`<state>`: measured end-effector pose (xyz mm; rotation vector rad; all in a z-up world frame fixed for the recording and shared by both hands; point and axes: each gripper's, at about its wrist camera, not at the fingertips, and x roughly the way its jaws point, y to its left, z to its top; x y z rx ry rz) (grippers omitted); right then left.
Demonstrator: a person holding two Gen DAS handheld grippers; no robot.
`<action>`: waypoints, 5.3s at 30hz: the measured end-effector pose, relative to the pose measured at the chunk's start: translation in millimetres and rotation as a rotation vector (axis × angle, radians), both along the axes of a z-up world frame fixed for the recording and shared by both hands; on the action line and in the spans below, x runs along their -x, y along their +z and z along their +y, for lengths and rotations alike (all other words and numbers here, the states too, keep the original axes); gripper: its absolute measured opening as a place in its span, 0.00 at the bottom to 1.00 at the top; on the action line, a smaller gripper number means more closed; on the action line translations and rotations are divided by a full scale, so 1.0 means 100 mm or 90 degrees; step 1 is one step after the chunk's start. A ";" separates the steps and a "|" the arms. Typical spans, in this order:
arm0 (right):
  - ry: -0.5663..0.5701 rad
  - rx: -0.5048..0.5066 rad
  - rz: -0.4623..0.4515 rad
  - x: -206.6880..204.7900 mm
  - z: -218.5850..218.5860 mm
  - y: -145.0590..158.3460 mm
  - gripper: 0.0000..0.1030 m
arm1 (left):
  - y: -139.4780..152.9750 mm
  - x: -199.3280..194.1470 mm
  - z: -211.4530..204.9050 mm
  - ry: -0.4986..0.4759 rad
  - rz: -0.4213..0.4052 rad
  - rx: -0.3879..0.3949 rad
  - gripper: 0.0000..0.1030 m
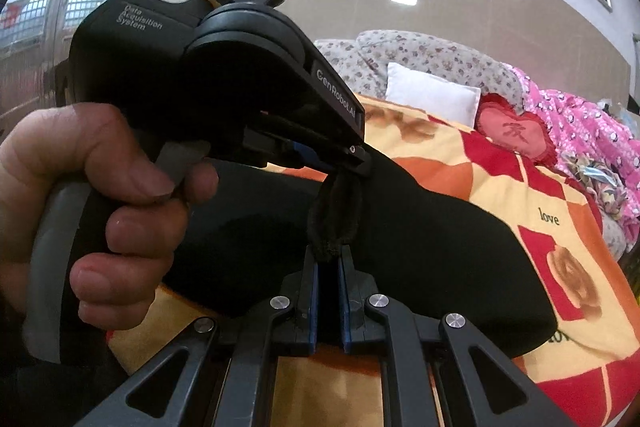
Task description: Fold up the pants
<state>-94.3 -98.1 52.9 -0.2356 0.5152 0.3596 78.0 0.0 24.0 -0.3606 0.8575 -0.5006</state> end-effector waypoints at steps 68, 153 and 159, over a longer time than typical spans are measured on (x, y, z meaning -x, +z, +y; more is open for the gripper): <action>-0.032 -0.053 0.214 -1.45 -1.30 0.00 0.10 | -0.31 0.82 -0.22 0.112 -0.115 -0.091 0.25; 0.076 -0.111 0.088 -0.58 -0.99 -0.12 0.25 | -0.42 1.67 1.55 0.552 -0.044 0.196 0.69; 0.076 -0.111 0.088 -0.58 -0.99 -0.12 0.25 | -0.47 1.64 1.64 0.562 -0.014 0.176 0.38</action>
